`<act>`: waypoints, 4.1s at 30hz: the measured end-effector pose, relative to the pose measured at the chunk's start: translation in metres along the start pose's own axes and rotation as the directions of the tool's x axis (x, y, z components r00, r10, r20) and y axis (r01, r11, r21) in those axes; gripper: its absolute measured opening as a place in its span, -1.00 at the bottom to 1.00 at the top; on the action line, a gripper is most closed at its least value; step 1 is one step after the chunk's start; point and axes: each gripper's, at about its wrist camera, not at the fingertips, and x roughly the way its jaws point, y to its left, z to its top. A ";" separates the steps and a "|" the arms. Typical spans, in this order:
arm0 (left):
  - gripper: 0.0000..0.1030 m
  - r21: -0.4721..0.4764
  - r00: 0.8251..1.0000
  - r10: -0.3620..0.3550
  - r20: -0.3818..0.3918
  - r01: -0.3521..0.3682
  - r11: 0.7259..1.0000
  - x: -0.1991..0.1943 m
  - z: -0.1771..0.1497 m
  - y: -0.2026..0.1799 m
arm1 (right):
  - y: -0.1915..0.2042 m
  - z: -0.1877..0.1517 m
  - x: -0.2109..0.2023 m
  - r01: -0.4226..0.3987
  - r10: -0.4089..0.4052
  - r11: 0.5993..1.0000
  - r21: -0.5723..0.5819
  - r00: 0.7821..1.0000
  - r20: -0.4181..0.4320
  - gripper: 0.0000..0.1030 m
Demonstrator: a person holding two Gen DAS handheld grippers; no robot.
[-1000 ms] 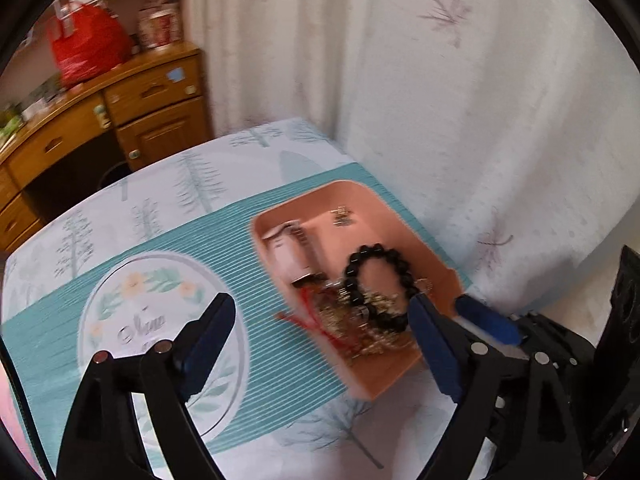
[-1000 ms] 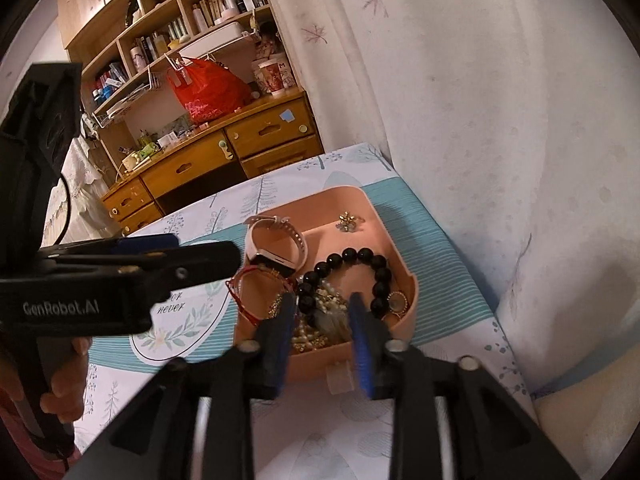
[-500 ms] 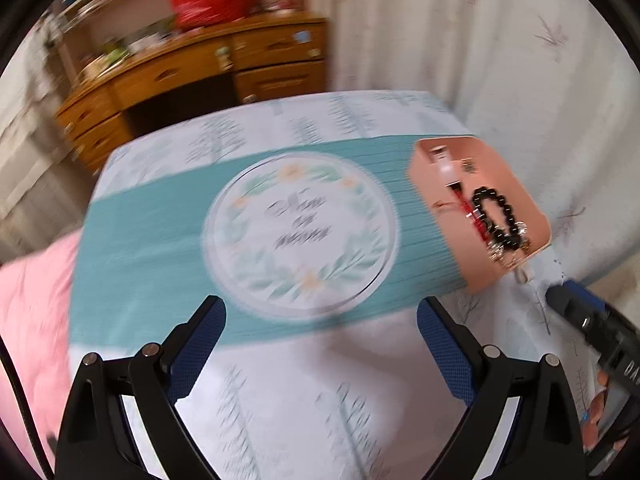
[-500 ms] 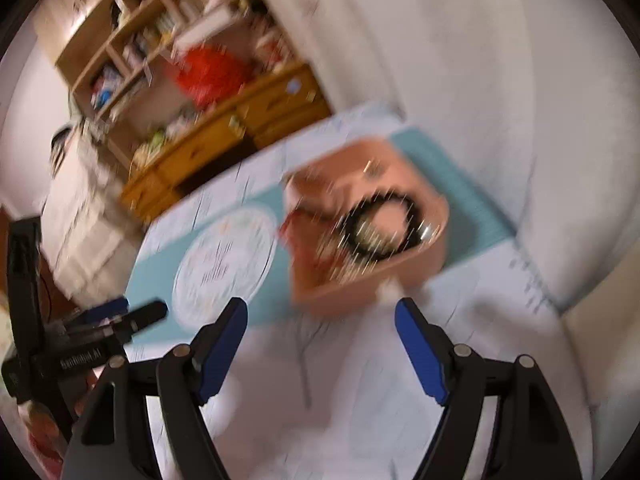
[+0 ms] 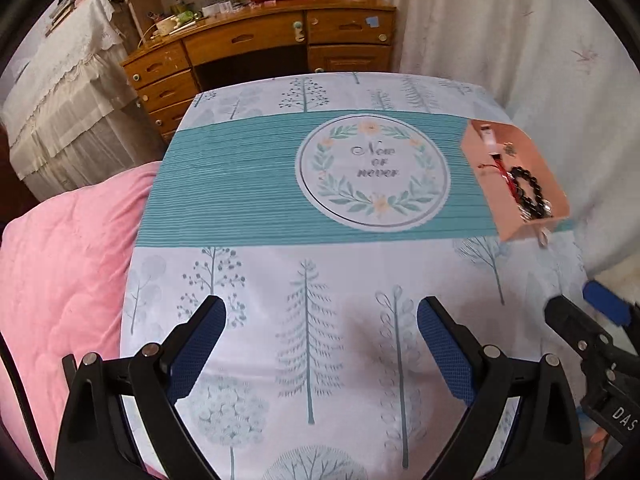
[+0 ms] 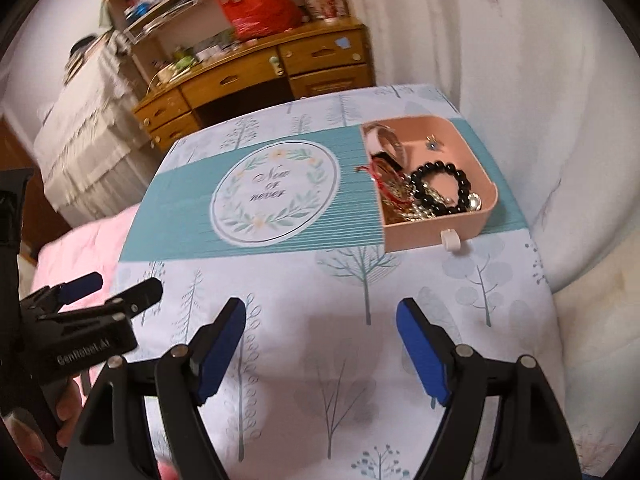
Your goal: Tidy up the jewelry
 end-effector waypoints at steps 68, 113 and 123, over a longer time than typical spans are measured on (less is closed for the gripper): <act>0.99 0.004 0.966 0.001 0.259 -0.002 1.000 -0.093 -0.047 -0.011 | 0.027 -0.029 -0.090 0.048 -0.029 0.994 -0.094 0.981 0.194 1.00; 0.99 0.000 0.969 0.004 0.245 -0.004 1.000 -0.090 -0.047 -0.004 | 0.028 -0.034 -0.084 0.050 -0.031 0.994 -0.097 0.982 0.187 1.00; 0.99 -0.013 0.971 0.016 0.240 -0.013 1.000 -0.082 -0.043 -0.001 | 0.028 -0.034 -0.080 0.044 -0.026 0.994 -0.098 0.983 0.183 1.00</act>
